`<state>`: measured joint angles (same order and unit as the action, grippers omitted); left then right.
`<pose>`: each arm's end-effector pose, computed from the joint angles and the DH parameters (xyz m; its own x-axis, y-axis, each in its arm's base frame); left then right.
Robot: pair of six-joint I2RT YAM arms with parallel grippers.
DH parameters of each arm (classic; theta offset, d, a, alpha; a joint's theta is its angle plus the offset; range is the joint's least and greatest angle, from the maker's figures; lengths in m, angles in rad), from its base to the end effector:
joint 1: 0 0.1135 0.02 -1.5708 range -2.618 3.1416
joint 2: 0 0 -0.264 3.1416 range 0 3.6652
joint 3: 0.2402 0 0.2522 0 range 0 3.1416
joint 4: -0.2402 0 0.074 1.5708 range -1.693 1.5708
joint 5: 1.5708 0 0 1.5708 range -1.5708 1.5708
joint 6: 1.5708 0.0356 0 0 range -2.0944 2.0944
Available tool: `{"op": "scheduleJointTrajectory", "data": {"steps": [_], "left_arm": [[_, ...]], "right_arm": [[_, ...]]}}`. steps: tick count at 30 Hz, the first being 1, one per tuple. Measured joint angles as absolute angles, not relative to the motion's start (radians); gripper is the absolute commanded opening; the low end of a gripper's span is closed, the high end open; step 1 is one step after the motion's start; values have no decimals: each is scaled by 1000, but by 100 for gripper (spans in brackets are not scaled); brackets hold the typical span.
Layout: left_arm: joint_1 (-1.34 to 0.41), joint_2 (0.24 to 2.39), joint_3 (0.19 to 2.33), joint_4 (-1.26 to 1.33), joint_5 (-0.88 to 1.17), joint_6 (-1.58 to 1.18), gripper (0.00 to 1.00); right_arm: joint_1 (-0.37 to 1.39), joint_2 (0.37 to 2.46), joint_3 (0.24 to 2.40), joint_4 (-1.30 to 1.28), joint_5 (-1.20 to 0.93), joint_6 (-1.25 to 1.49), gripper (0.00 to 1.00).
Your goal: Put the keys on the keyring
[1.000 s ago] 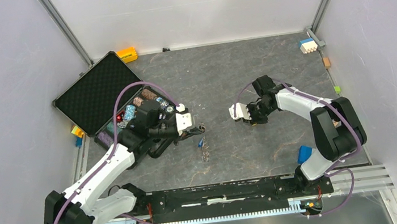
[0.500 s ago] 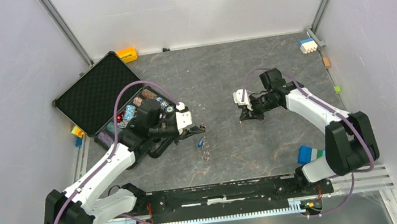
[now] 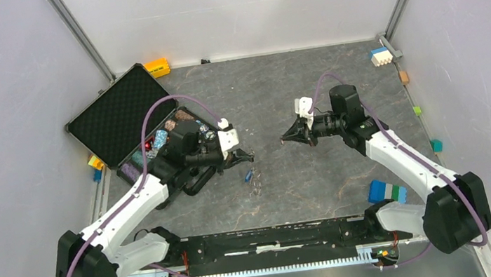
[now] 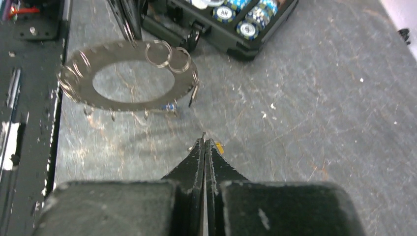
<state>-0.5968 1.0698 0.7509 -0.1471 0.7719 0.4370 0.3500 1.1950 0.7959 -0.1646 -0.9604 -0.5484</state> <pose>0.1792 -0.1518 0.2805 0.0519 0.3314 -0.9421 0.9891 0.1128 0.0942 0.2267 0.1138 0.2687 0.0133 -0.3132 -0.9496 -0.9846 0.1613 -0.0670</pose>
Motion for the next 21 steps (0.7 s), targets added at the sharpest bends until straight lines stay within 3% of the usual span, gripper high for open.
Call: {"op": "scheduleJointTrajectory", "data": {"steps": [21], "left_arm": [[-710, 1261, 1048, -280, 391, 262, 2]], "right_arm": [[425, 1181, 783, 92, -853, -255, 0]]}}
